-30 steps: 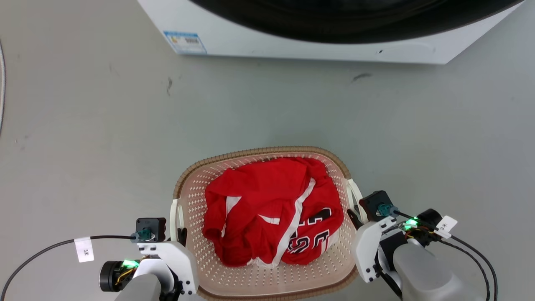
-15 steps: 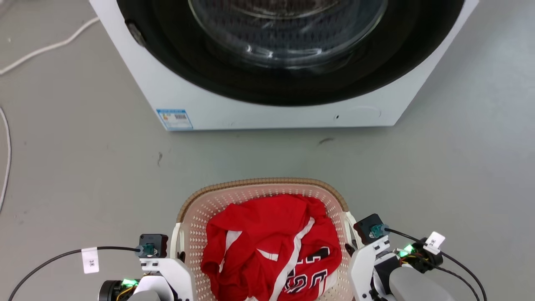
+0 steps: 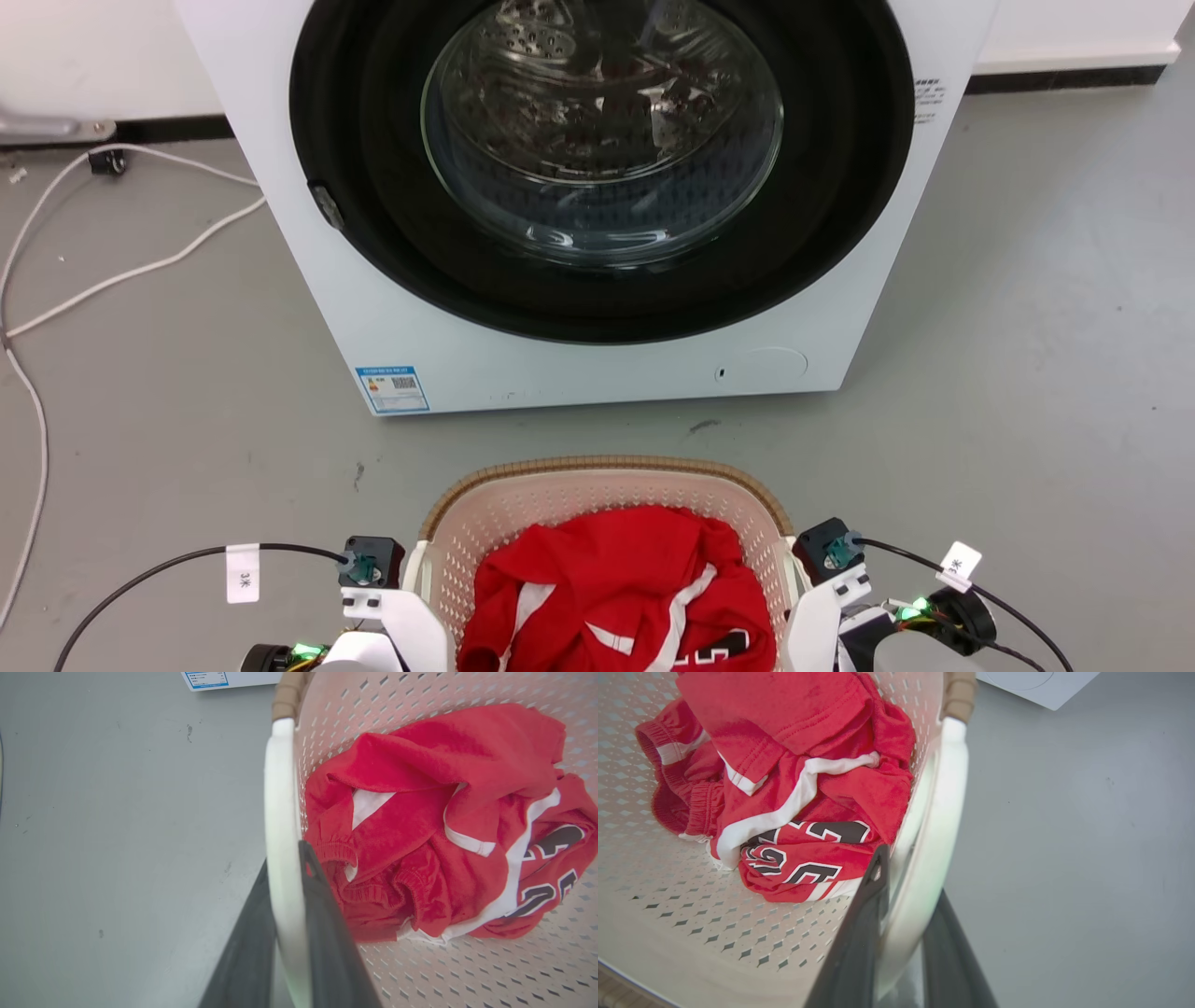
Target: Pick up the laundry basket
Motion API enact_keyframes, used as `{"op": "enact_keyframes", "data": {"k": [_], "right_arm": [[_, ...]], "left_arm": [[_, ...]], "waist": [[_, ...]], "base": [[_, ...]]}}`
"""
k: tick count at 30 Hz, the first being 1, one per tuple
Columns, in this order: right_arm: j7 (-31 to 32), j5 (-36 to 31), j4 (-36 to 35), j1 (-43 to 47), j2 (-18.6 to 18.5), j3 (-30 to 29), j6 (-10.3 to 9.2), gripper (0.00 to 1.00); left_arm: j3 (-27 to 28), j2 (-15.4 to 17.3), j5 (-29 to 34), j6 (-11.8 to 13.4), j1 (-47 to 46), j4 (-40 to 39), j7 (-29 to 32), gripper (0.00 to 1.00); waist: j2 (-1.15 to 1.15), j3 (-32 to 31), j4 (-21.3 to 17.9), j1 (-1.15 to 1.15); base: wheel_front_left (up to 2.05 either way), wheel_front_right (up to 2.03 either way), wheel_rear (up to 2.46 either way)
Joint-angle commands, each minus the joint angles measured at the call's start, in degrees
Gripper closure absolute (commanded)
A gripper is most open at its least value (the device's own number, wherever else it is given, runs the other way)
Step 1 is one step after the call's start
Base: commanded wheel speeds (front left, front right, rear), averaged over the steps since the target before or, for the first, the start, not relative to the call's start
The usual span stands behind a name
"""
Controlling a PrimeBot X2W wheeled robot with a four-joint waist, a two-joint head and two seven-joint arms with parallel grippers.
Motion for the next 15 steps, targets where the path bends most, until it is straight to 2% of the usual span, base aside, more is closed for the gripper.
{"op": "enact_keyframes", "data": {"k": [1,15], "right_arm": [[0.47,-0.06,0.08,1.29,0.57,0.85,0.74,1.0],[4.32,3.61,0.16,-0.14,0.6,3.93,0.74,1.0]], "left_arm": [[-0.51,-0.29,-0.11,0.06,0.15,-0.4,0.3,1.0],[-4.12,0.16,-3.26,0.06,-0.1,-0.39,4.77,1.0]], "waist": [[-0.01,-1.28,-0.17,0.01],[-0.01,-5.37,0.44,0.01]], "base": [[0.0,0.0,0.0],[0.0,0.0,0.0]]}}
